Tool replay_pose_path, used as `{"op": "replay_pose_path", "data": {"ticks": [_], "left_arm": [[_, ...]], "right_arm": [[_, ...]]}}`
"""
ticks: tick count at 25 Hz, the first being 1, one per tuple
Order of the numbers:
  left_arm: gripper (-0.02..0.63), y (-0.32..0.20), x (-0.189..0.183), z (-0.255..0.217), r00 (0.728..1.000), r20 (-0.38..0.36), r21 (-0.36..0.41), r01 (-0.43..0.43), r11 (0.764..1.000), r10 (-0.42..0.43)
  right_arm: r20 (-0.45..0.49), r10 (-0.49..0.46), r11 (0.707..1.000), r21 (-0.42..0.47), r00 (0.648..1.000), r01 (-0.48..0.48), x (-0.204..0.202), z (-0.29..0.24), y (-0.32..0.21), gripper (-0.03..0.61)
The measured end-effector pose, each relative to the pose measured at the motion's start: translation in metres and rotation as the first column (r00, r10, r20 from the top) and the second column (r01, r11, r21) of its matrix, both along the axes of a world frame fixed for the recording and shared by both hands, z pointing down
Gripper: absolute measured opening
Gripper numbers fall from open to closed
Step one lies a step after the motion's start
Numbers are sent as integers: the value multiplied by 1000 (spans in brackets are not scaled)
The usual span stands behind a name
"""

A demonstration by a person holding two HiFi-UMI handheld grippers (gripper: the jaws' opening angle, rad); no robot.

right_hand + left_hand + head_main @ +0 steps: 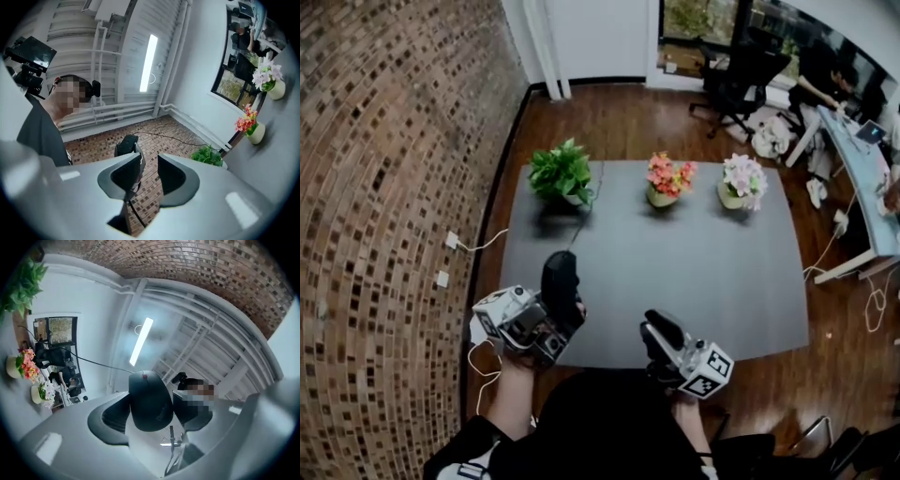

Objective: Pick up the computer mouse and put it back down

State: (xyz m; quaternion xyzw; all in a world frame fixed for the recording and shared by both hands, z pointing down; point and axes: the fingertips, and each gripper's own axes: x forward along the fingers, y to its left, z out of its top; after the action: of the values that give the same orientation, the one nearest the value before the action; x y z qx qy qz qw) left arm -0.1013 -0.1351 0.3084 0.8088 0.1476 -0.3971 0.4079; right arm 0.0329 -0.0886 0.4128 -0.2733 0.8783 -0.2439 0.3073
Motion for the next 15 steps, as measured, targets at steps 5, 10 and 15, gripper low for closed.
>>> {"op": "replay_pose_path", "data": {"ticks": [5, 10, 15], "left_arm": [[287, -12, 16, 12, 997, 59, -28, 45, 999, -43], [287, -43, 36, 93, 887, 417, 37, 199, 979, -196], [287, -91, 48, 236, 576, 777, 94, 295, 951, -255]], "right_arm": [[2, 40, 999, -9, 999, -40, 16, 6, 2, 91], [-13, 83, 996, -25, 996, -83, 28, 12, 4, 91], [-35, 113, 993, -40, 993, -114, 33, 16, 6, 91]]}}
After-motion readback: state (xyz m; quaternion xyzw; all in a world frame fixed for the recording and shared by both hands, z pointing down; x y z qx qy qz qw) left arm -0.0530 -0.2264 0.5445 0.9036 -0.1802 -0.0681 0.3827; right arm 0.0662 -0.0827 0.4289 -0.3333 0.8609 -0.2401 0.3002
